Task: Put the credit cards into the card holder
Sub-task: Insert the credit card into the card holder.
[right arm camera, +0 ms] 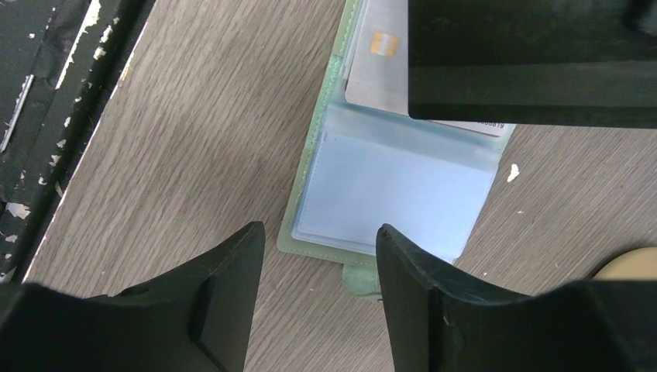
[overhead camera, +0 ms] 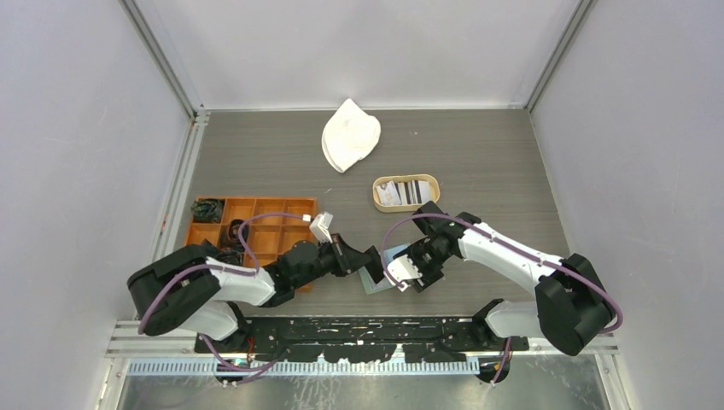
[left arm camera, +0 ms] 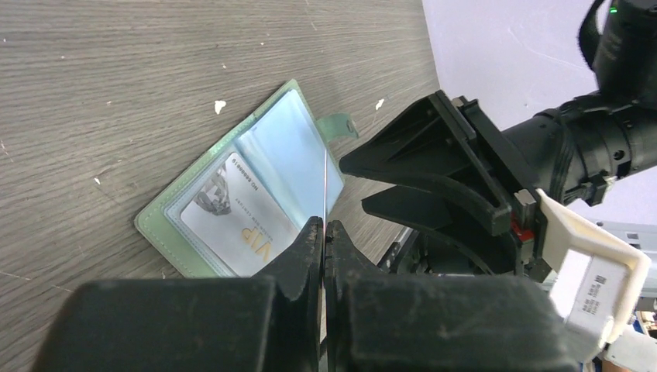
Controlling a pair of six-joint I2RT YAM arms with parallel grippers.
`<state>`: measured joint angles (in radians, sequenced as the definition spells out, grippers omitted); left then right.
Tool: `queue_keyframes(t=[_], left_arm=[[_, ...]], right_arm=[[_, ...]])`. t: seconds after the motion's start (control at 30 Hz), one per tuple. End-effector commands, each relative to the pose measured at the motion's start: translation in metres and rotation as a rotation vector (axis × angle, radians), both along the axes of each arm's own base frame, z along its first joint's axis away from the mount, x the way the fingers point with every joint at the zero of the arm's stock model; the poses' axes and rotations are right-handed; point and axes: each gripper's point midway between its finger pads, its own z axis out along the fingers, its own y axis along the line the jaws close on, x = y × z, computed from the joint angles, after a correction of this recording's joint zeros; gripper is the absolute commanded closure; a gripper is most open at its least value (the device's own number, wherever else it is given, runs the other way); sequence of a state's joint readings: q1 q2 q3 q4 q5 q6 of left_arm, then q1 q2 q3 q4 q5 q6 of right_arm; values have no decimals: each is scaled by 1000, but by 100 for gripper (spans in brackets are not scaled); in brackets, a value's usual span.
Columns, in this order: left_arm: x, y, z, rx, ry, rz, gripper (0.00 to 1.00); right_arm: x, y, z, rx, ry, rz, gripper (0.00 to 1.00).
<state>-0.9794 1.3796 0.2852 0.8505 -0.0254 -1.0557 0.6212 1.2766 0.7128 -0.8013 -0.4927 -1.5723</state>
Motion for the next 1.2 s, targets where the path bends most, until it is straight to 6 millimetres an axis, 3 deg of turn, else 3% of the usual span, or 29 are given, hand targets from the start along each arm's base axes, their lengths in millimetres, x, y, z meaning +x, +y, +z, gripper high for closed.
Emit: queue_keyframes(t=[0.0, 0.27, 0.53, 0.9, 1.17], left_arm=[[6, -9, 13, -91, -43, -1, 100], [17, -17, -13, -69, 22, 26, 100], [21, -23, -25, -140, 86, 22, 100], [21, -29, -28, -217, 129, 7, 100], [22, -24, -21, -136, 115, 29, 100]], right_arm=[[9, 3, 7, 1, -44, 5, 39], [15, -2, 1, -36, -61, -12, 39], [19, -7, -9, -80, -61, -19, 39], [20, -10, -20, -113, -47, -26, 43], [20, -9, -20, -106, -43, -33, 44]])
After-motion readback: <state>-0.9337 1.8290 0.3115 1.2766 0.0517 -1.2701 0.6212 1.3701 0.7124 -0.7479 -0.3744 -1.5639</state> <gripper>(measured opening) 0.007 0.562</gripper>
